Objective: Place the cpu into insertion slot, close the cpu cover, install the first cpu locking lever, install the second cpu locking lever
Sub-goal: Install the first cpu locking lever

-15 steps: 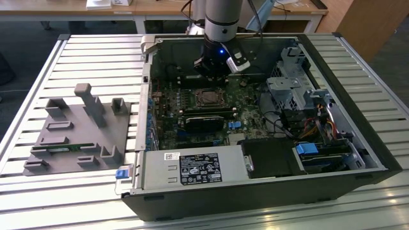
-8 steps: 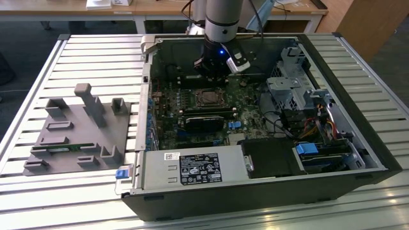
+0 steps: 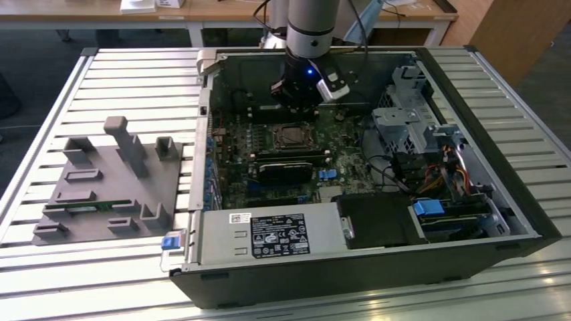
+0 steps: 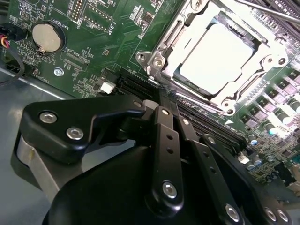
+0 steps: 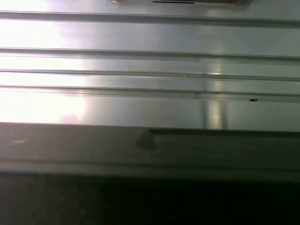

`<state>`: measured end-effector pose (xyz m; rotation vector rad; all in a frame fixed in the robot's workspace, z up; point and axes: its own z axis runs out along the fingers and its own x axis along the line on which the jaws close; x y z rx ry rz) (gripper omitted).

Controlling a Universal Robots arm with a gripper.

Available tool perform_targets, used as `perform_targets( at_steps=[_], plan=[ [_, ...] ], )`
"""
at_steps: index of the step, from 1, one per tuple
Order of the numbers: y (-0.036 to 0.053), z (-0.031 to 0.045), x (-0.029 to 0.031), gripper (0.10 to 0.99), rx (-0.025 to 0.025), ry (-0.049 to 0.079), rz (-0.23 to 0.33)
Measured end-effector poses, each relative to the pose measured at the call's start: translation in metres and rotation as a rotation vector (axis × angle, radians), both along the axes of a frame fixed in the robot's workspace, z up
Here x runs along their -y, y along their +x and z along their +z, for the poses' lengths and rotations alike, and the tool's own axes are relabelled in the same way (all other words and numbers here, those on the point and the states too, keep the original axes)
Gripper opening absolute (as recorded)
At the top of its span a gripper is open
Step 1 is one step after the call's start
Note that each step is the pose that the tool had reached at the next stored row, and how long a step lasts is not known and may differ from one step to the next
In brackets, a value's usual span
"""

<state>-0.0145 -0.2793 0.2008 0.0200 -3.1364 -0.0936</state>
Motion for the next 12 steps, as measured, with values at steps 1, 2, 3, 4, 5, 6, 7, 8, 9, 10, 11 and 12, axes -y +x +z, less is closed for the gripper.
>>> perform_targets(
  at_steps=[1,2,3,4,5,6,7,8,9,10,11,12],
  plan=[
    [0.0,0.0002,0.0,0.106,0.0001,0.0,0.0],
    [0.0,0.0006,0.0,0.106,-0.0001,0.0,0.0],
    [0.0,0.0007,0.0,0.106,0.0,0.0,0.0],
    [0.0,0.0007,0.0,0.106,0.0,0.0,0.0],
    [0.0,0.0007,0.0,0.106,0.0001,-0.001,0.0],
    [0.0001,0.0008,0.0,0.106,-0.0001,-0.003,0.0],
    [0.0001,0.0007,0.0,0.106,0.0,-0.005,0.0],
    [0.0001,0.0007,0.0,0.106,0.0,-0.006,0.0],
    [0.0001,0.0006,0.0,0.106,0.0,-0.008,0.0],
    [0.0001,0.0005,0.0,0.106,-0.0002,-0.009,0.0],
    [0.0001,0.0004,0.0,0.106,-0.0002,-0.01,0.0],
    [0.0001,0.0001,0.0,0.106,-0.0001,-0.01,0.0]
  ],
)
